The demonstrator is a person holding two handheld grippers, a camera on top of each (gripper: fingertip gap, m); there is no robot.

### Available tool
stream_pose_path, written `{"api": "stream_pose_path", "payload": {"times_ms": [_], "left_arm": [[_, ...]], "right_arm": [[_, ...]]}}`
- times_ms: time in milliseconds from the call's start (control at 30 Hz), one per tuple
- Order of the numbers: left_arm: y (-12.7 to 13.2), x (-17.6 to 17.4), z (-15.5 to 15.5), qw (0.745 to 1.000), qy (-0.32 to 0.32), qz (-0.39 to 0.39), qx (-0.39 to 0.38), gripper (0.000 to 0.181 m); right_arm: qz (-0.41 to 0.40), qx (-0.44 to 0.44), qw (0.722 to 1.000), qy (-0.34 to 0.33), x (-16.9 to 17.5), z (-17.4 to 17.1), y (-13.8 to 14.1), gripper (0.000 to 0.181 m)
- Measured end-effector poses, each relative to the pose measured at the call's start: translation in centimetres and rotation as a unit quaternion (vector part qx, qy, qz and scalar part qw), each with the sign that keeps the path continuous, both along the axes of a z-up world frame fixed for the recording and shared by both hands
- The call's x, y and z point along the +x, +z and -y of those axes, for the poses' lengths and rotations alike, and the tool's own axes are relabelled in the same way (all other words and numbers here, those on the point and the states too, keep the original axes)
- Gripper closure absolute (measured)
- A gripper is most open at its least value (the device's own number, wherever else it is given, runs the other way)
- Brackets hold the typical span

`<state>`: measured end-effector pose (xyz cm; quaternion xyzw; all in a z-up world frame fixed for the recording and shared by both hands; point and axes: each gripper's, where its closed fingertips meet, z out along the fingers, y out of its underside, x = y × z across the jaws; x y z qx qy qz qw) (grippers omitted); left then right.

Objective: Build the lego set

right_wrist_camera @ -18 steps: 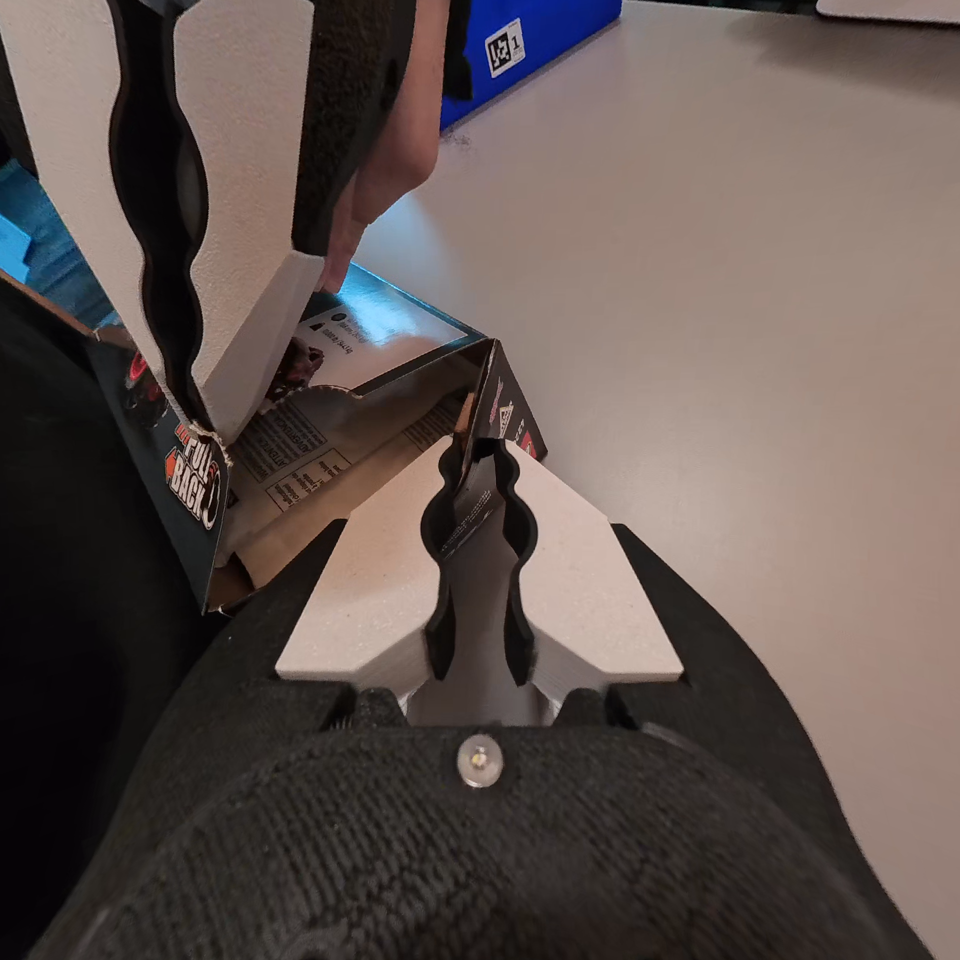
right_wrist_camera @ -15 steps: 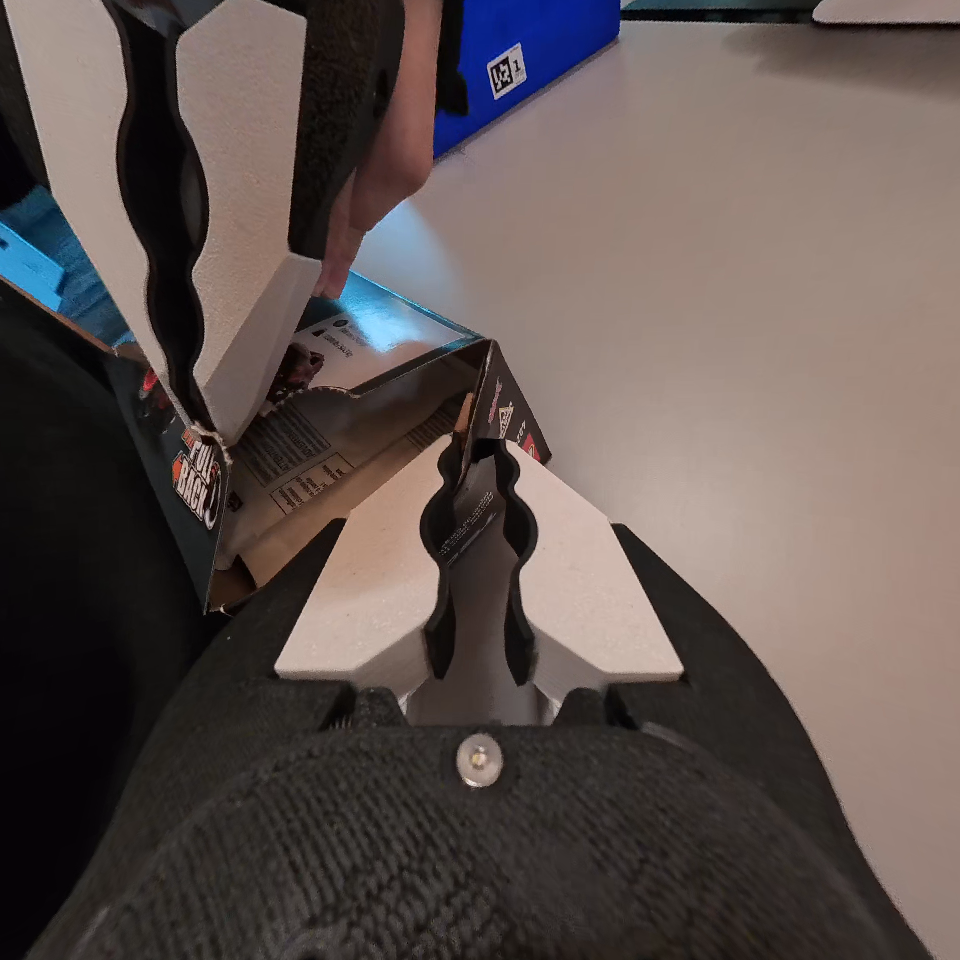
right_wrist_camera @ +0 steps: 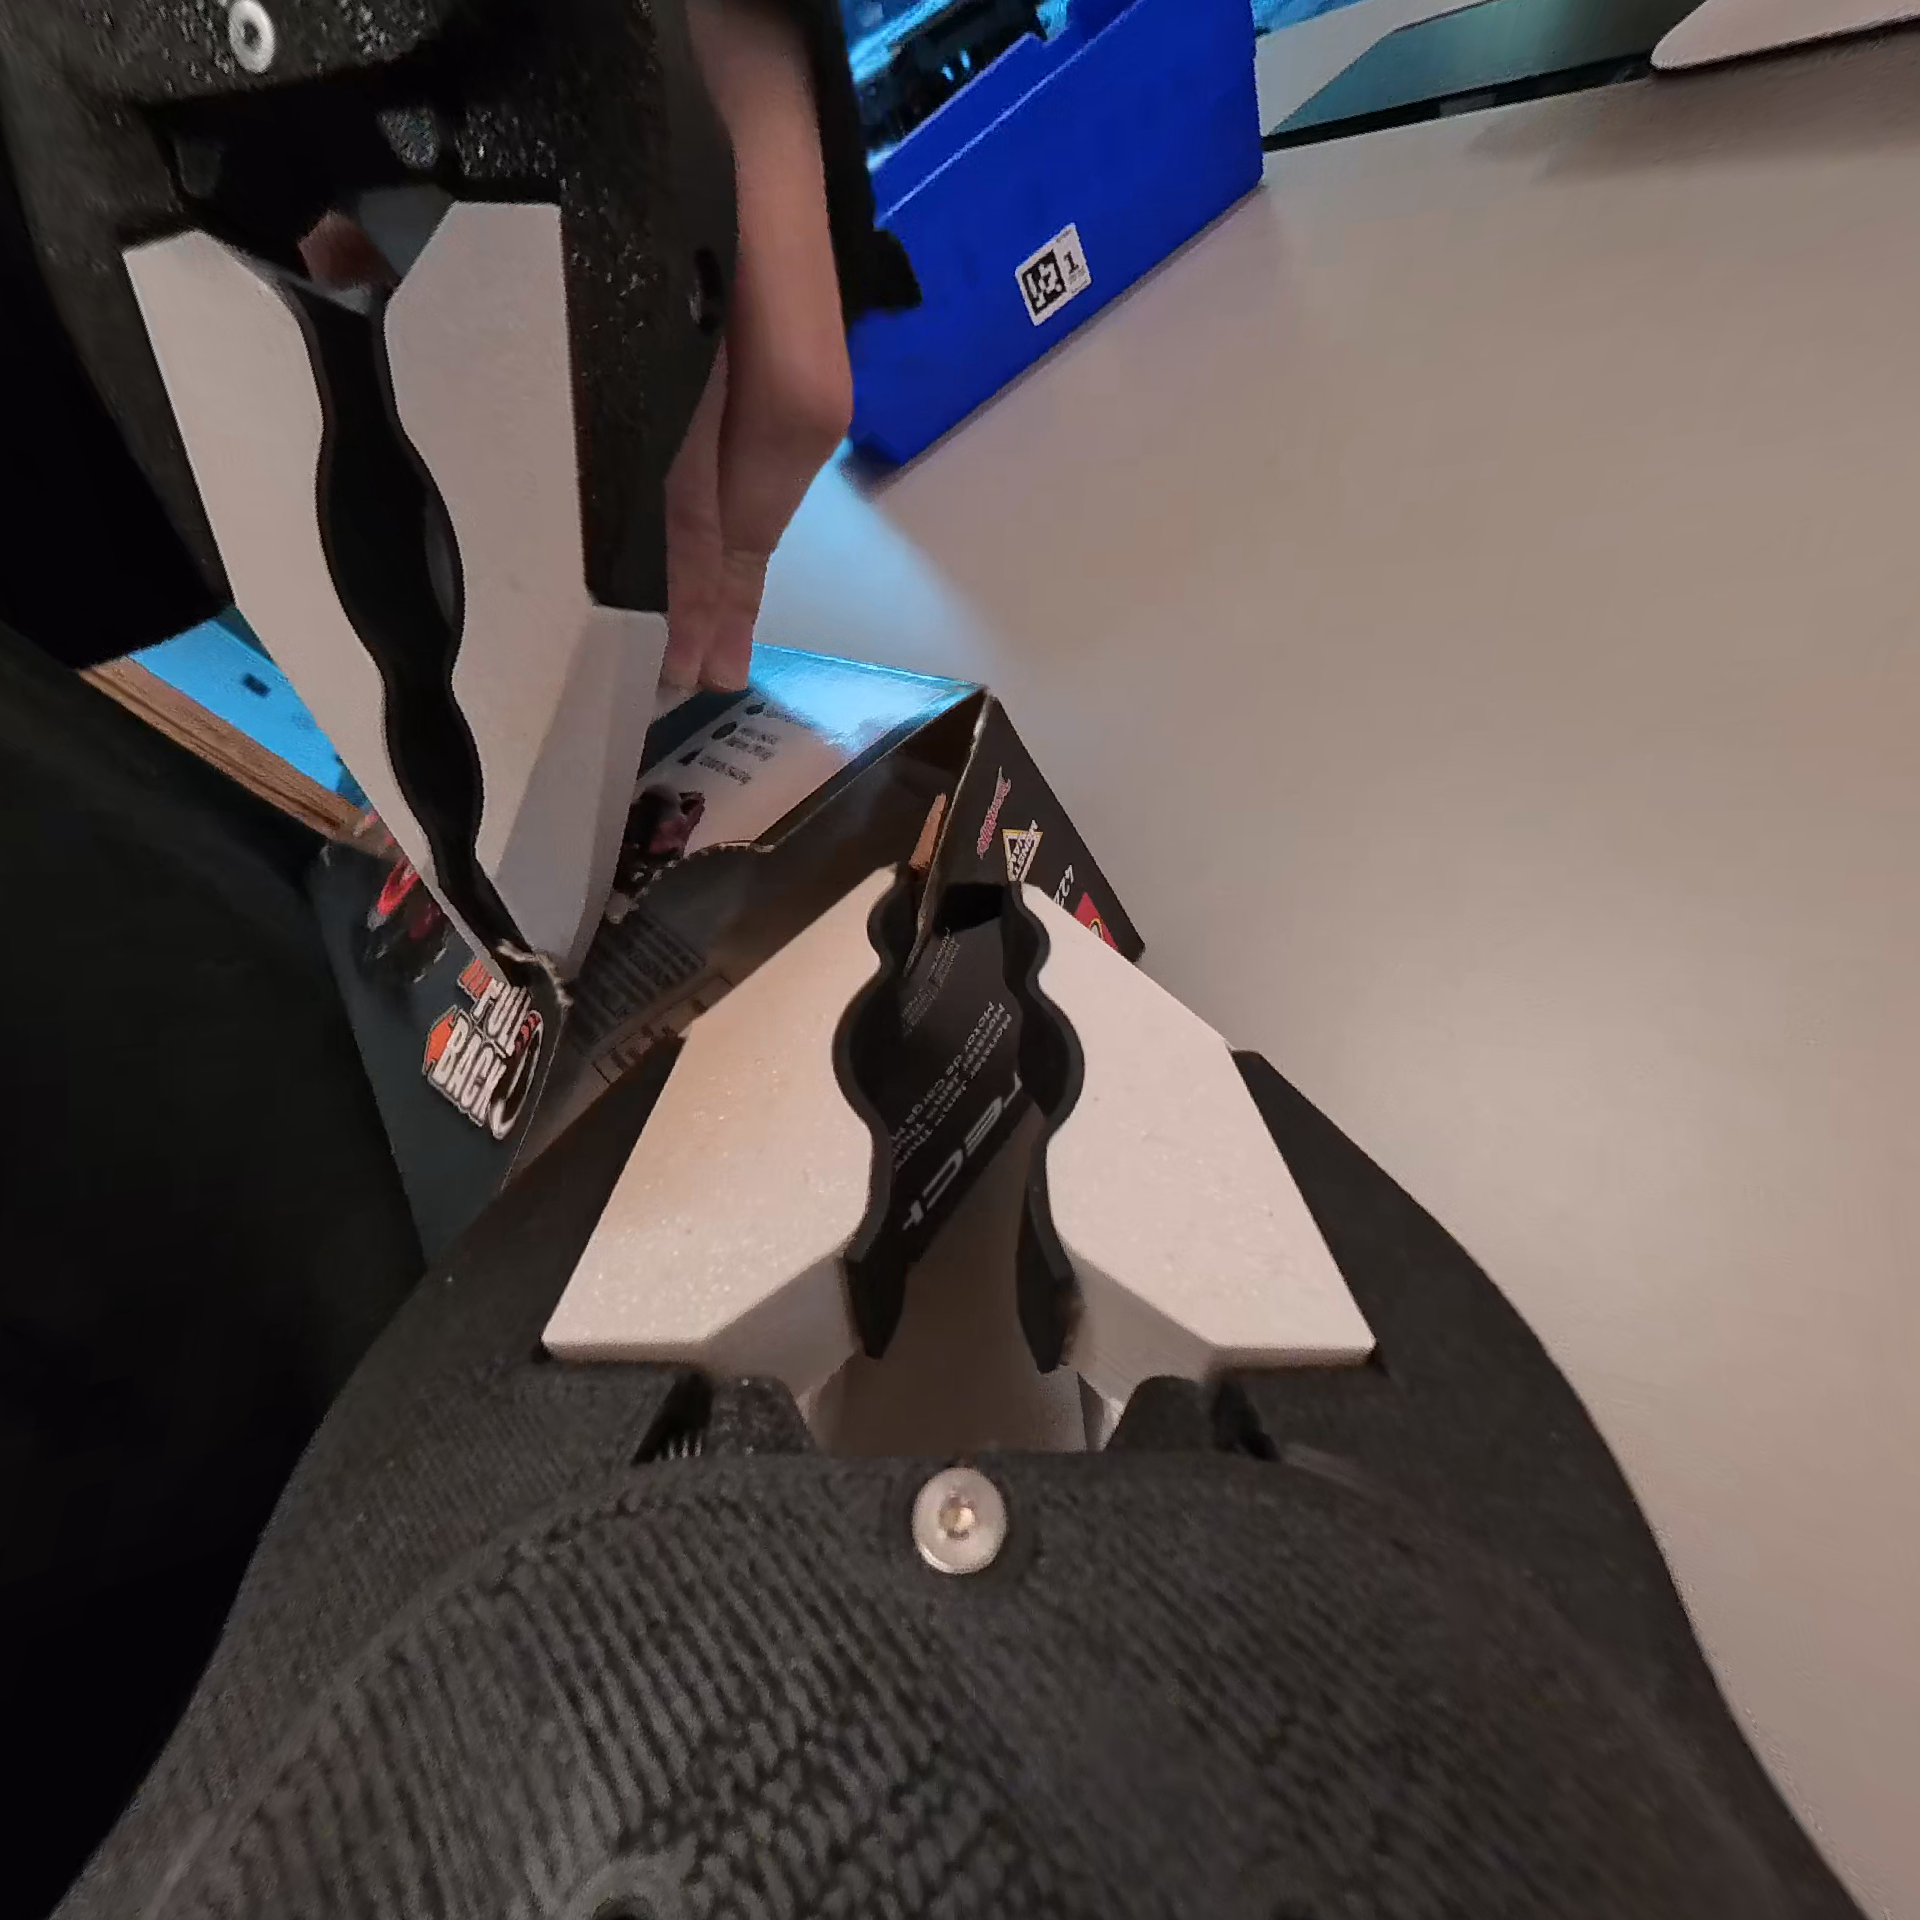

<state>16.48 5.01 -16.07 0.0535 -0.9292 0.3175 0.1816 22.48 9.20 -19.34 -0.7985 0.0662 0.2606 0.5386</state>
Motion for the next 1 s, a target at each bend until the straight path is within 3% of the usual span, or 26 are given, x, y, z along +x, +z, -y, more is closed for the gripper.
{"api": "stream_pose_path", "payload": {"times_ms": [33,200,533,700,767,867,1000], "left_arm": [[0.0,0.0,0.0,1.000,-0.001,0.008,0.001,0.181],[-0.1,0.2,-0.1,0.996,-0.018,0.076,0.030,0.181],[-0.2,0.3,-0.3,0.994,-0.002,0.112,0.006,0.178],[3.3,4.2,0.4,0.975,0.063,0.205,-0.060,0.177],[2.8,4.9,0.2,0.961,0.028,0.273,-0.026,0.173],[1.1,5.3,0.8,0.921,-0.050,0.384,0.032,0.150],[-1.1,5.5,1.3,0.891,-0.121,0.433,0.066,0.143]], "right_arm": [[-0.003,0.002,1.000,-0.003,0.0,0.0,0.0,0.166],[-0.028,0.010,1.000,-0.009,0.1,0.0,0.1,0.167],[-0.099,0.027,0.994,-0.024,-0.3,-0.3,0.3,0.162],[-0.111,0.032,0.993,-0.026,-0.3,-0.3,0.4,0.162],[-0.116,0.035,0.992,-0.025,-0.3,-0.3,0.4,0.161],[-0.124,0.039,0.991,-0.024,-0.3,-0.3,0.4,0.161],[-0.152,0.055,0.986,-0.028,-0.1,-0.1,0.5,0.161]]}}
